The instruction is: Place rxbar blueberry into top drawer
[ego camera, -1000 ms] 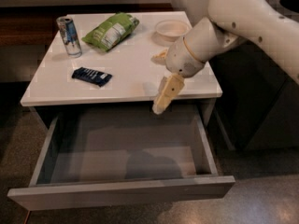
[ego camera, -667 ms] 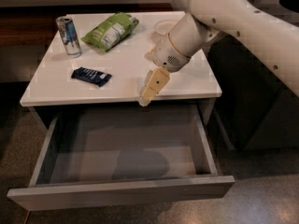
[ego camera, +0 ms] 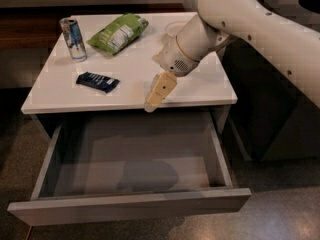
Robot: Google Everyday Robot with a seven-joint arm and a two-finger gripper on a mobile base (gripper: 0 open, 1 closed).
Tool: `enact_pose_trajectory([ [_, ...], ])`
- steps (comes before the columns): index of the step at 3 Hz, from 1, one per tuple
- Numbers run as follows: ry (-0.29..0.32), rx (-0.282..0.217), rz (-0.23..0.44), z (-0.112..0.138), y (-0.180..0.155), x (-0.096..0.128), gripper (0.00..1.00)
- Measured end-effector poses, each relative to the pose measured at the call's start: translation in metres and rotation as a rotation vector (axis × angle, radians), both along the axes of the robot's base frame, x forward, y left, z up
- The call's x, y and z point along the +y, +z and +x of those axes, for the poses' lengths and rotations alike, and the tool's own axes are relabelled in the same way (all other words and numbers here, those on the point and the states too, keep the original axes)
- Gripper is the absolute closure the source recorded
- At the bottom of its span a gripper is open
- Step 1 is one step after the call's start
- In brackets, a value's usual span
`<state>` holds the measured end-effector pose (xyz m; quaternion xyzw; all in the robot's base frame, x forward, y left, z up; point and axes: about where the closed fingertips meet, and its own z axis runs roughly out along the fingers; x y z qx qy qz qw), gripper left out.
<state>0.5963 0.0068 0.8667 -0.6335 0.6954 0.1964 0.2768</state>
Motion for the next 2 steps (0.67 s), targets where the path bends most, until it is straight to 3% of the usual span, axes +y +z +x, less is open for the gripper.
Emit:
enact_pose_trajectory([
  [2, -0.040, -0.014, 0.024, 0.040, 0.001, 0.024, 0.00],
])
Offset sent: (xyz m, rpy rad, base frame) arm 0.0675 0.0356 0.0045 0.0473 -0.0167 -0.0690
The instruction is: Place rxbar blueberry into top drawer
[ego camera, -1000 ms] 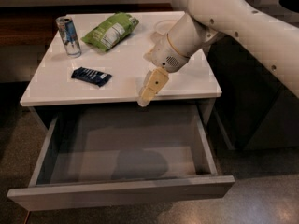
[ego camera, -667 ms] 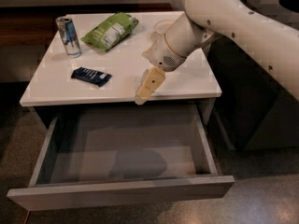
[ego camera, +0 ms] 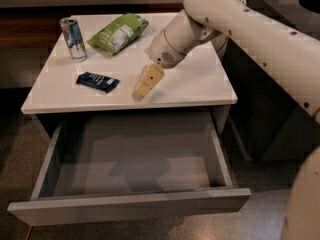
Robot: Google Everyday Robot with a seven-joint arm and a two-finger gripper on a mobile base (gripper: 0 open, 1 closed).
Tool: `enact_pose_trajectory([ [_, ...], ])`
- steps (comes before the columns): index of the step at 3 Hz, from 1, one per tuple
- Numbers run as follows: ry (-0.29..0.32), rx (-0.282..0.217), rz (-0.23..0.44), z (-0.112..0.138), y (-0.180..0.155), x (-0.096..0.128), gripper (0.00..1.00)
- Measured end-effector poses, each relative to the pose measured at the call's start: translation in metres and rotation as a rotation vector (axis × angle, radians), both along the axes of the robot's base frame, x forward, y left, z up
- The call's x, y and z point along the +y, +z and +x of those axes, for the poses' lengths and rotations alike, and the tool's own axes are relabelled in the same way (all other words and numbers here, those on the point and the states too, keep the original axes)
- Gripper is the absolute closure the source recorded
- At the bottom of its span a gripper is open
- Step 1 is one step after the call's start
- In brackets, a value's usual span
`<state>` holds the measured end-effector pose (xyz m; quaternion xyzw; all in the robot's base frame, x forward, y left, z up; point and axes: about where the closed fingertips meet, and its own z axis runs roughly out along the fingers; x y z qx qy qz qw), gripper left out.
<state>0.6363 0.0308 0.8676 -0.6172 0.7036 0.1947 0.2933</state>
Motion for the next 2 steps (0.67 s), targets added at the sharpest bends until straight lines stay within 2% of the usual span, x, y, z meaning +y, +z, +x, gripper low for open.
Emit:
enact_pose_trajectory([
  [1, -0.020, 0.026, 0.024, 0.024, -0.007, 0.020, 0.00],
  [2, -0.024, 0.045, 0.038, 0.034, -0.015, 0.035, 0.00],
])
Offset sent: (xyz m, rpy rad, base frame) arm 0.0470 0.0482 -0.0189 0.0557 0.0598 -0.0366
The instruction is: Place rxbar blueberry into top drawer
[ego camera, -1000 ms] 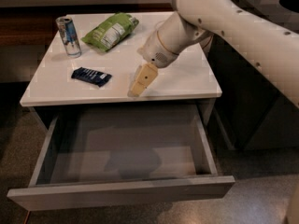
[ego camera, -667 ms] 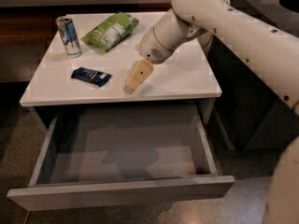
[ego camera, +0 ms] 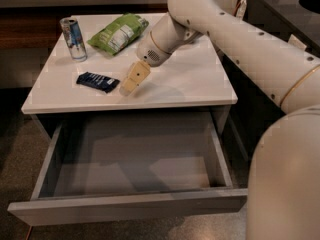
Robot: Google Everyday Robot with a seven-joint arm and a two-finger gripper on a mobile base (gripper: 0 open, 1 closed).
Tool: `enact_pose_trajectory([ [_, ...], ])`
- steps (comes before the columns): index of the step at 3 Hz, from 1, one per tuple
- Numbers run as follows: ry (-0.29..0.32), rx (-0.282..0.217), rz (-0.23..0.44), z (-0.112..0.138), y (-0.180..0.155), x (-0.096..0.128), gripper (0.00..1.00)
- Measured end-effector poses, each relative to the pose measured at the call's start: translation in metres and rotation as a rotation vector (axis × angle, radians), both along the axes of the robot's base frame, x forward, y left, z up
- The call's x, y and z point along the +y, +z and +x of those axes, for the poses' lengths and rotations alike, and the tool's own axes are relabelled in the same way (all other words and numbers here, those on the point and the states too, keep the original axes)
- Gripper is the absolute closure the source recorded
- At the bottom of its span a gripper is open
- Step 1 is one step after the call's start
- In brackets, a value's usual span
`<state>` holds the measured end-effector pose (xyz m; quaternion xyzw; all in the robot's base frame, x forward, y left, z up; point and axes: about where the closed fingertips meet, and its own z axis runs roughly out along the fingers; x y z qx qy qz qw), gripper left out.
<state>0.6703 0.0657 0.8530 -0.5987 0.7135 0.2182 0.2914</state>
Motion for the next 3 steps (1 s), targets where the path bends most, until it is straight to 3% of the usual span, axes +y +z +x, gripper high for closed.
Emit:
enact_pose_trajectory([
  [1, 0.026, 0.013, 0.008, 0.010, -0.006, 0.028, 0.00],
  [3, 0.067, 0.033, -0.006, 0.019, -0.016, 0.061, 0.00],
])
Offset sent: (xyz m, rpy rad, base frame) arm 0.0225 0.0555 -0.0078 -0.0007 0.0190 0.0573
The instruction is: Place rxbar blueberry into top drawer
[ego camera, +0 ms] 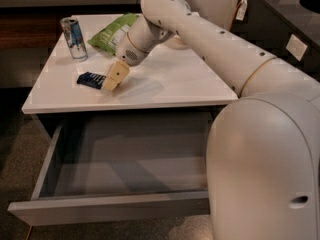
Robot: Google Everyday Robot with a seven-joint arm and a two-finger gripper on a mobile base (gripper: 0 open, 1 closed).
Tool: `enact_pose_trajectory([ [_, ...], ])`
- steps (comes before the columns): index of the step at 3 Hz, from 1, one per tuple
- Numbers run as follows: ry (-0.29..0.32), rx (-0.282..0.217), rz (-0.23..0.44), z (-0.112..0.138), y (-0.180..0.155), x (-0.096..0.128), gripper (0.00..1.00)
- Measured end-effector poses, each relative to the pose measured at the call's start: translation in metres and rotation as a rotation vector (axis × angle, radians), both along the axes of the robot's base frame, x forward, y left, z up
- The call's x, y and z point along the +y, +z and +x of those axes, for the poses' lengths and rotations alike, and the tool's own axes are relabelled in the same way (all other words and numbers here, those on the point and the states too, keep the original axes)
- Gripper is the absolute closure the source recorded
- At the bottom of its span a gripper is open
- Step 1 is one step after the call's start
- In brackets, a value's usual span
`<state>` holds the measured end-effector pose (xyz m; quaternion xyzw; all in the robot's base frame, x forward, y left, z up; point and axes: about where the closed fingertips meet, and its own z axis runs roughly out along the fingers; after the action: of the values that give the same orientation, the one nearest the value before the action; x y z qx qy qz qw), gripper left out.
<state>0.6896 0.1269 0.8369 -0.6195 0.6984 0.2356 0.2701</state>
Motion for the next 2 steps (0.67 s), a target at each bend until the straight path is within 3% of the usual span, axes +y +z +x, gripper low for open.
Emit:
enact_pose_trajectory([
  [1, 0.013, 0.010, -0.010, -0.001, -0.006, 0.012, 0.00],
  [2, 0.028, 0.012, -0.019, -0.004, -0.008, 0.023, 0.12],
])
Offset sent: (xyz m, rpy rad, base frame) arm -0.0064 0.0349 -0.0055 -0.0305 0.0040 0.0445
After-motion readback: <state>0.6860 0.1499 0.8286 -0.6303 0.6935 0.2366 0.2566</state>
